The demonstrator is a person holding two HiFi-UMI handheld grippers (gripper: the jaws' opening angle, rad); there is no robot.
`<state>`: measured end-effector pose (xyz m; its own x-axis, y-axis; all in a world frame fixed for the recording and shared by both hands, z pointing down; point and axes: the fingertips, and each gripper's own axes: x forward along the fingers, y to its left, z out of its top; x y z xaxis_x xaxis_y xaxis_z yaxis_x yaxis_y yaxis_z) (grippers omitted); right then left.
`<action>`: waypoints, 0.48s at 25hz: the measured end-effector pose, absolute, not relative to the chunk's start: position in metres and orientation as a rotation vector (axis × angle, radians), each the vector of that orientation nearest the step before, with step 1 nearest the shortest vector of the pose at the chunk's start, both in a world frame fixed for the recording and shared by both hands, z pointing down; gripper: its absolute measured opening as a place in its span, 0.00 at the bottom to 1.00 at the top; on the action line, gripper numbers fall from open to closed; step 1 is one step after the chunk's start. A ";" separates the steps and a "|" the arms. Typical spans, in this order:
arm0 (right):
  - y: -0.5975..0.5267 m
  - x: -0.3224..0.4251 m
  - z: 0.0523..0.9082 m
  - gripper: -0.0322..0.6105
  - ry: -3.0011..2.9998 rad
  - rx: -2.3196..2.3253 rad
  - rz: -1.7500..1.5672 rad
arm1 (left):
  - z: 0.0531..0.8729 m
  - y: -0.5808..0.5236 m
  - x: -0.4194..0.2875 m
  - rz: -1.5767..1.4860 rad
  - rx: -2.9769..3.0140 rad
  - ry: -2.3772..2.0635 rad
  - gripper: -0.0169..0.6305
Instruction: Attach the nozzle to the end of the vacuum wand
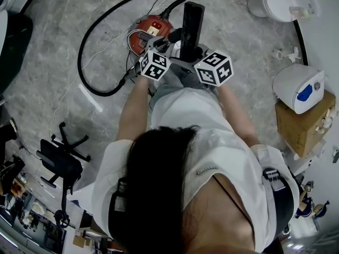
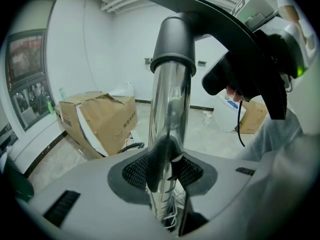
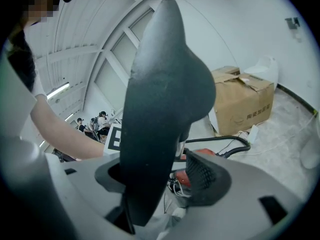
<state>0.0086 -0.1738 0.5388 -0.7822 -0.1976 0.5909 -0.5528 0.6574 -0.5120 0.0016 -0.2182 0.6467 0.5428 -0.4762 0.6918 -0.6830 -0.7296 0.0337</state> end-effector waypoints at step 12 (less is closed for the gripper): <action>-0.177 0.012 0.534 0.60 -2.428 0.667 0.977 | 0.648 -0.216 0.001 1.008 2.470 -0.956 0.23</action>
